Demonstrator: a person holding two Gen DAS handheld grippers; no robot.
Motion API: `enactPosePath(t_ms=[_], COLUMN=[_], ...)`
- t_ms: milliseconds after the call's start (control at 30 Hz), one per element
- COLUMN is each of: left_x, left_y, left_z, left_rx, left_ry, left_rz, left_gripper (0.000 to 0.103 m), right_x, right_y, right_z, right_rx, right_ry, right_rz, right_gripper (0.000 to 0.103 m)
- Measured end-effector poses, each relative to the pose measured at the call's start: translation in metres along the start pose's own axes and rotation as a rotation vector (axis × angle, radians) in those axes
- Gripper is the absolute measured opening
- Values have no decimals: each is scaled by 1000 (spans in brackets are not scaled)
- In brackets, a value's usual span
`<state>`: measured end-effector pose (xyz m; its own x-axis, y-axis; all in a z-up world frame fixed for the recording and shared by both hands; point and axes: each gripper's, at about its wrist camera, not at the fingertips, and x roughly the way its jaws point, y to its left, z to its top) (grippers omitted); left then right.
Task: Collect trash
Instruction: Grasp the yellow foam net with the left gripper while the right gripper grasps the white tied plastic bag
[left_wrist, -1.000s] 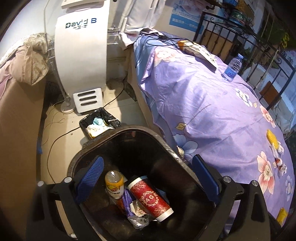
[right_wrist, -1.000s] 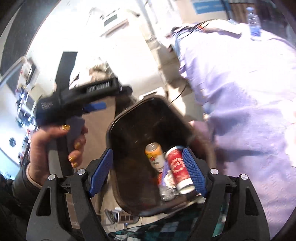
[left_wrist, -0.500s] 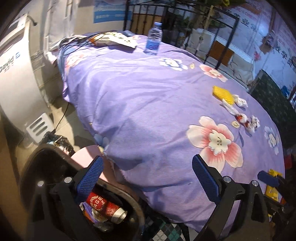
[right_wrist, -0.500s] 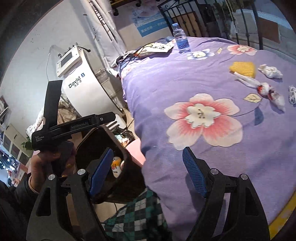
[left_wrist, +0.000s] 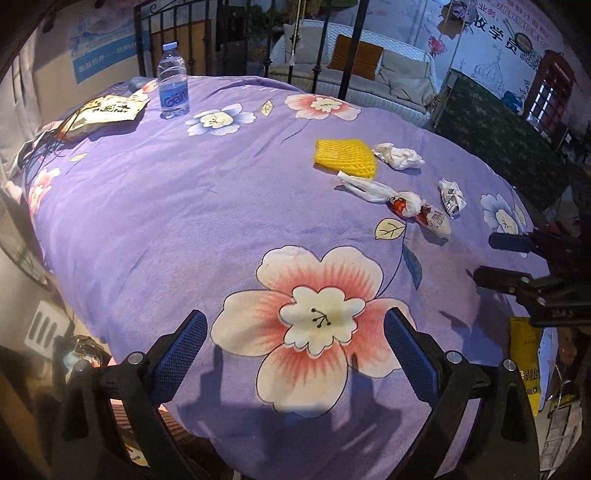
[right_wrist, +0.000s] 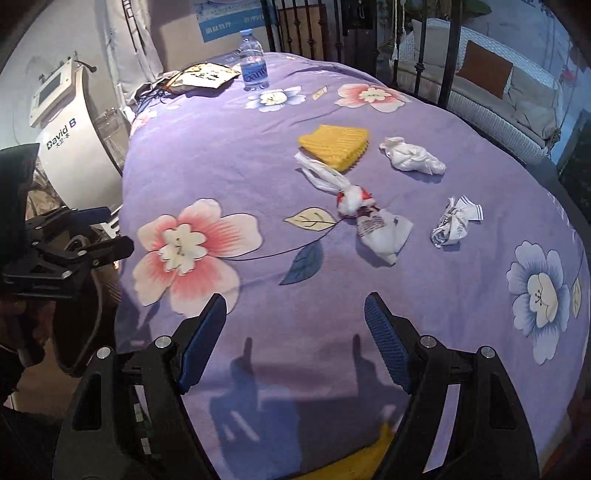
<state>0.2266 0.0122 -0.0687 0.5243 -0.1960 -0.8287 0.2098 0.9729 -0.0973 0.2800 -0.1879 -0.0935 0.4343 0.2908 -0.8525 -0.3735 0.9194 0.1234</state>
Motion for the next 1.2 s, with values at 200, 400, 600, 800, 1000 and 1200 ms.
enactPosePath(t_ms=[200, 400, 600, 800, 1000, 1200], left_x=[10, 23, 39, 55, 74, 108], left_y=[-6, -6, -5, -11, -31, -69], left_z=[13, 16, 21, 39, 77, 119], left_rx=[39, 60, 60, 76, 87, 142], left_ry=[14, 50, 72, 63, 14, -31], left_rz=[14, 19, 16, 21, 6, 7], left_gripper=[95, 95, 95, 95, 95, 93], right_x=[41, 80, 106, 98, 67, 22], right_y=[-21, -31, -32, -38, -46, -64], right_z=[39, 69, 73, 59, 48, 31], right_rx=[-81, -126, -147, -120, -53, 31], right_ry=[43, 68, 100, 76, 34, -67], right_rz=[-53, -87, -104, -94, -82, -109], right_gripper=[70, 65, 44, 21, 20, 20])
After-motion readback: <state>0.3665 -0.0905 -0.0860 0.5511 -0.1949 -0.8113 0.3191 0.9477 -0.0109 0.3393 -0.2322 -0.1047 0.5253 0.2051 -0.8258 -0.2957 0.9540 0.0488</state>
